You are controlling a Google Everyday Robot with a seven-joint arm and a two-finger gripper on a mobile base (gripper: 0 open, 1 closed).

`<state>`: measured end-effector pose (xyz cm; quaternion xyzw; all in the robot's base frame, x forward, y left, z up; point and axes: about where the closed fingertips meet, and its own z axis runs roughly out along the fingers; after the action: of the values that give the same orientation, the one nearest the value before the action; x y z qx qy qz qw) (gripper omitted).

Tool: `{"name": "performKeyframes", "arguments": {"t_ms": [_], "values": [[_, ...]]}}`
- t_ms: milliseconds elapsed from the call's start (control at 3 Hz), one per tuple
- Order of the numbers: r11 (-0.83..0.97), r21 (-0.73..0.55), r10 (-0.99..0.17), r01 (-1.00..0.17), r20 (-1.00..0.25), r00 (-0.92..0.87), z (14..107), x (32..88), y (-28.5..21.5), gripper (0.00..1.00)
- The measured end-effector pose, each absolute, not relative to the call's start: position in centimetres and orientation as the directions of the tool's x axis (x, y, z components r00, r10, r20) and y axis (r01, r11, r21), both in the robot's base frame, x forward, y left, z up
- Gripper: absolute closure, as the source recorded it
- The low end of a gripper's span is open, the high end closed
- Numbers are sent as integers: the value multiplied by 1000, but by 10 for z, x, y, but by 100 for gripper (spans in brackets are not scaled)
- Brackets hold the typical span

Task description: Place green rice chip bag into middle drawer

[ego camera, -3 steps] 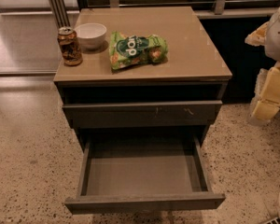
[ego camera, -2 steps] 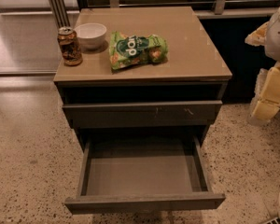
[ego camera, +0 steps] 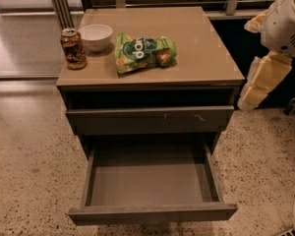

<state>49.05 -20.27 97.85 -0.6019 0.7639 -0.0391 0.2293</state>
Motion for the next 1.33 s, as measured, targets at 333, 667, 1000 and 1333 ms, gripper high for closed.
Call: {"name": "performKeyframes", "arguments": {"t_ms": [333, 667, 1000, 1333], "values": [[267, -396, -905, -879, -417, -87, 980, 554, -175, 0], [251, -427, -850, -869, -527, 14, 980, 614, -142, 0], [240, -422, -780, -874, -619, 85, 973, 671, -106, 0], [239, -422, -781, -874, -619, 85, 973, 671, -106, 0]]}}
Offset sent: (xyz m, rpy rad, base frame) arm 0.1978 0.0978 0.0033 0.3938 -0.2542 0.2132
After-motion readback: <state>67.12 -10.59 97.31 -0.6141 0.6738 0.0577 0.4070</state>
